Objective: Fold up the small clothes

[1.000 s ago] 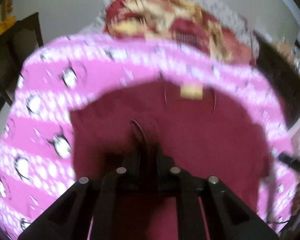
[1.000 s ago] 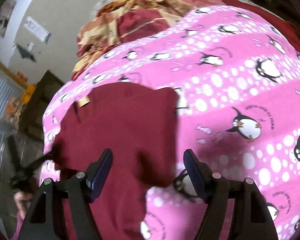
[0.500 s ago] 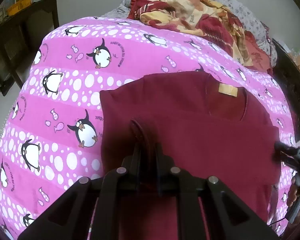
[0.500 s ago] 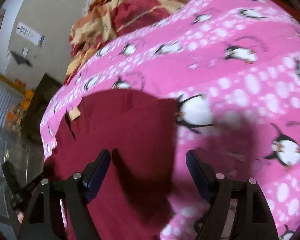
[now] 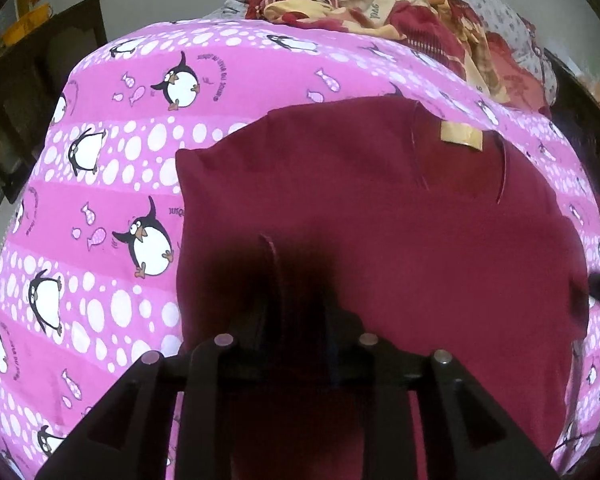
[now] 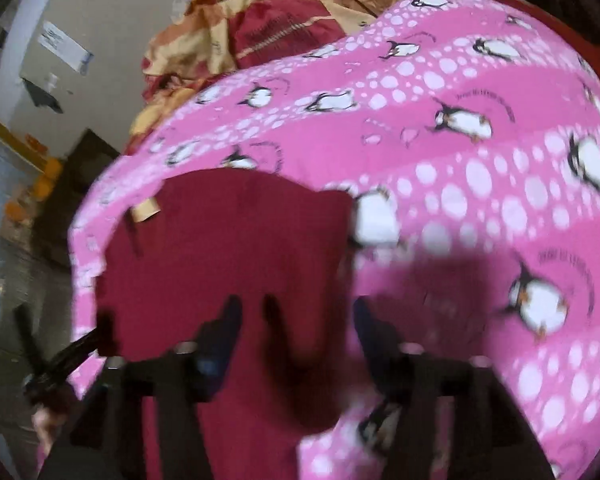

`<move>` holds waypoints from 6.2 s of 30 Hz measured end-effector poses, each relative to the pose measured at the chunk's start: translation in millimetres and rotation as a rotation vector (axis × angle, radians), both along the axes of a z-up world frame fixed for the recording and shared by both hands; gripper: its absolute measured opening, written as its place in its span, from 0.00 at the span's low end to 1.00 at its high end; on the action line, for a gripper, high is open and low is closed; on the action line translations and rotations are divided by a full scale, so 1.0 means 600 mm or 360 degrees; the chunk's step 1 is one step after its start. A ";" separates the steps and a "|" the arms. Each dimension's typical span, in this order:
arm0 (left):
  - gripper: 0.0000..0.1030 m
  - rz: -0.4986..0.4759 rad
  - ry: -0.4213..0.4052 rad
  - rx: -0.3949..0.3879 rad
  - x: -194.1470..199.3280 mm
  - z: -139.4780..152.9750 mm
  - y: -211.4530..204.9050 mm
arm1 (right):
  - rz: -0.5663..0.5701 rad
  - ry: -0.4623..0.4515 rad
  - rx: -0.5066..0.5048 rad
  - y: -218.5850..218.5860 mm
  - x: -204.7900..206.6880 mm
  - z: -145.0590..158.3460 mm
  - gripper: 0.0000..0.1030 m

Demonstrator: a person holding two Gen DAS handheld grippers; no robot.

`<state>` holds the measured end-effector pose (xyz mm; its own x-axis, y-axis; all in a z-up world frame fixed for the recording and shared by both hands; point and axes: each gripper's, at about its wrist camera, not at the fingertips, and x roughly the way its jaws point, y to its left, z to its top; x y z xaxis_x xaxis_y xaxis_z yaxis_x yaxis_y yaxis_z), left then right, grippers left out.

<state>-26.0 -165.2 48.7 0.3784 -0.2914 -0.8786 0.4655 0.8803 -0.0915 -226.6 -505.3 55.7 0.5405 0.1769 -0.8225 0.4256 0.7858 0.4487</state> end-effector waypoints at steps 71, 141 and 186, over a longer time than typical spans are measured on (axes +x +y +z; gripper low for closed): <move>0.77 -0.0064 0.0389 -0.0108 -0.369 -0.048 0.286 | 0.0409 0.0137 -0.0045 0.252 -0.365 0.019 0.80; 0.08 -0.0256 0.0423 -0.0278 -0.379 -0.024 0.316 | 0.0488 -0.0263 0.0318 0.276 -0.415 0.006 0.09; 0.07 -0.0240 0.0120 -0.0692 -0.193 0.146 0.203 | 0.0228 -0.0889 0.0569 0.144 -0.241 0.129 0.08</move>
<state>-142.1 -43.1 136.4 0.2434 -0.6858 -0.6859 0.5633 0.6756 -0.4757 -371.1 -419.0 133.1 0.8183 0.4878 -0.3040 -0.0431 0.5795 0.8138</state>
